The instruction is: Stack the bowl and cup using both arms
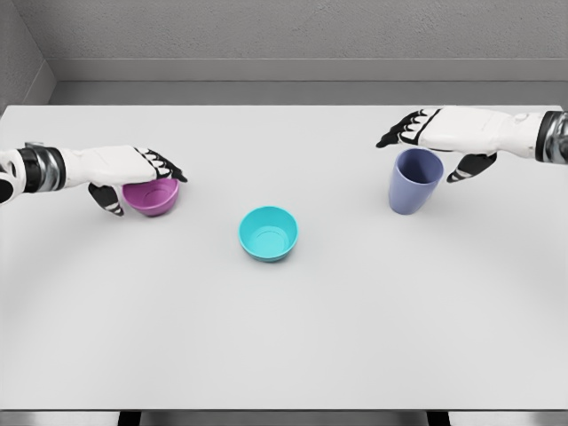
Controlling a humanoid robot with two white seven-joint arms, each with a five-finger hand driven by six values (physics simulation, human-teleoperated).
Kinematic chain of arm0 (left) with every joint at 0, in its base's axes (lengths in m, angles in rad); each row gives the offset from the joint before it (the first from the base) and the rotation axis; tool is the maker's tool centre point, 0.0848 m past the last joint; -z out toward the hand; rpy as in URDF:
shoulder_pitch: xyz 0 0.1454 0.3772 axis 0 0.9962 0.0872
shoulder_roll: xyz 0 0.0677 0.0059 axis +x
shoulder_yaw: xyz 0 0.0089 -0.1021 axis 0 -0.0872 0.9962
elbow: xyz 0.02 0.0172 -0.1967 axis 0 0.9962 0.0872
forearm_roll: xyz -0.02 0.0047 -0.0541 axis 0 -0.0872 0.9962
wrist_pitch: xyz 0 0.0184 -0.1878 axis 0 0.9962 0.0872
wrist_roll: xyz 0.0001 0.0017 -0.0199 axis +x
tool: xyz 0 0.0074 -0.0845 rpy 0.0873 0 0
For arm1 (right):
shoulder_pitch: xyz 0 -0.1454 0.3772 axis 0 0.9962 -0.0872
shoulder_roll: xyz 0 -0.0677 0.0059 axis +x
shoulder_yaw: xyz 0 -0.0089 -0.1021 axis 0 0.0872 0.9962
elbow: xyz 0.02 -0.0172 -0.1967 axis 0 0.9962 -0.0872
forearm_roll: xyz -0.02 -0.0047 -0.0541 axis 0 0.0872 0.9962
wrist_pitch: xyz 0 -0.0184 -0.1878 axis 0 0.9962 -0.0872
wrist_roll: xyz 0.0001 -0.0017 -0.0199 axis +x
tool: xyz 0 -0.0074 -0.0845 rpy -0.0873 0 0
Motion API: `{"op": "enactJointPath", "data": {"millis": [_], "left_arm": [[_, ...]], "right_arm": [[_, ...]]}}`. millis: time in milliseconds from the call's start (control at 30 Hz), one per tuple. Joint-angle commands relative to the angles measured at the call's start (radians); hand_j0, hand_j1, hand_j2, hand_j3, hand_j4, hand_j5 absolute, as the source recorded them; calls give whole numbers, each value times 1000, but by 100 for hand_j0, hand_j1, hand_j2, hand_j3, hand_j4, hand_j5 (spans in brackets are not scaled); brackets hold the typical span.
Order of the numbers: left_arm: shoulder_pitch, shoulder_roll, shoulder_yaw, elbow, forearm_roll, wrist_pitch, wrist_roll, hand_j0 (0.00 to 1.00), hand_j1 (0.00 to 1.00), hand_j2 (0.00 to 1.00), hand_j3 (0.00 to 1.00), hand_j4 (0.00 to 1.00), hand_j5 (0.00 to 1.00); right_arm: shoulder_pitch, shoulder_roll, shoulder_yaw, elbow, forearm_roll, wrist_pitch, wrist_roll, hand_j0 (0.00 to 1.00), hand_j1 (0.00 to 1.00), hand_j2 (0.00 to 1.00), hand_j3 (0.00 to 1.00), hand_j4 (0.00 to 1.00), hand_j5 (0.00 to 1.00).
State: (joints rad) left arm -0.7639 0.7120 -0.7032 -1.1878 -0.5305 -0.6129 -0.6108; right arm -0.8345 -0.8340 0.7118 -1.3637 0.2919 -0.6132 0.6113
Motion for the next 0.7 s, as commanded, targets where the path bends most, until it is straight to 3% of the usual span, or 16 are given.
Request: {"op": "enactJointPath", "data": {"millis": [0,667], "left_arm": [[-2,0,1,4,1,2,0,100,100,100,100,100,100],[-15,-28,-13,4,-23,2,0,100,100,100,100,100,100]], "right_arm": [[0,1,0,15,-5,3,0,100,100,100,100,100,100],[-5,9,21,54,-5,2,0,100,100,100,100,100,100]]}}
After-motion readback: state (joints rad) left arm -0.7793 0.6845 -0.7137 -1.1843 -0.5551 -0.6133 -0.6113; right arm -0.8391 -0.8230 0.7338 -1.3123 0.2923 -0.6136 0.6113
